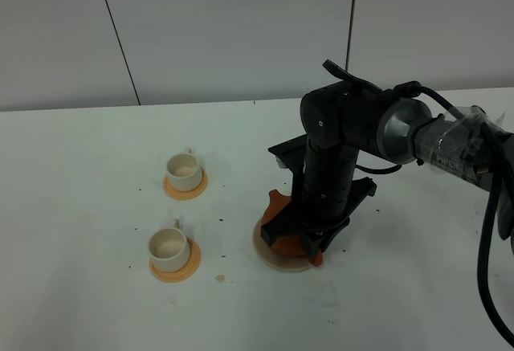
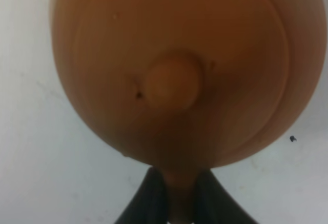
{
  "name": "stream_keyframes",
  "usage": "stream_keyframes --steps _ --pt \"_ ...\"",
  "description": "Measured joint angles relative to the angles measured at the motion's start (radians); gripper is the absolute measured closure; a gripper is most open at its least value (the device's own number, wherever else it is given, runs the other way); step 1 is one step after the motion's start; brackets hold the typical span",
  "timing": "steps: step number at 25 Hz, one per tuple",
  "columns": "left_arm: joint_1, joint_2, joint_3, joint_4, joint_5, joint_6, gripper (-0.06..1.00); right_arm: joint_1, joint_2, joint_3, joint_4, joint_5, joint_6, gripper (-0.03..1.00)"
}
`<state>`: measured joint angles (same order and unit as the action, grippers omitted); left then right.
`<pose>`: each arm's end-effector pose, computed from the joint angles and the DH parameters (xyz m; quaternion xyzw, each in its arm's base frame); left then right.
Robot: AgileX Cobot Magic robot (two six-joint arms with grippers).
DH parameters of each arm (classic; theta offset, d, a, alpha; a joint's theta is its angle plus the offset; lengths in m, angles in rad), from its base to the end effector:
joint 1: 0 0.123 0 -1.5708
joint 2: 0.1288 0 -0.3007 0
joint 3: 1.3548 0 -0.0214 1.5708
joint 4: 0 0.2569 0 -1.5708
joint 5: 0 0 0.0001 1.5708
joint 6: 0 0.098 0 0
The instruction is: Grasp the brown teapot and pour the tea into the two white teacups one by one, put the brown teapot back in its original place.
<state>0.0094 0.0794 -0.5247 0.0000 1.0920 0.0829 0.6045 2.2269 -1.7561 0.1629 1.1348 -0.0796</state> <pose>-0.0007 0.0000 0.2819 0.0321 0.8743 0.0223 0.4839 0.3738 0.2757 0.1626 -0.3037 0.9495 0.0788 0.0059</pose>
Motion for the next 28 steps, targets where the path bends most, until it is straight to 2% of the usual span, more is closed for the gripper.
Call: stream_keyframes --steps 21,28 --pt "0.000 0.000 0.000 0.000 0.000 0.000 0.71 0.009 -0.029 0.000 -0.003 0.020 -0.014 0.87" --pt "0.000 0.000 0.000 0.000 0.000 0.000 0.71 0.011 -0.091 0.001 0.027 0.022 -0.111 0.87"
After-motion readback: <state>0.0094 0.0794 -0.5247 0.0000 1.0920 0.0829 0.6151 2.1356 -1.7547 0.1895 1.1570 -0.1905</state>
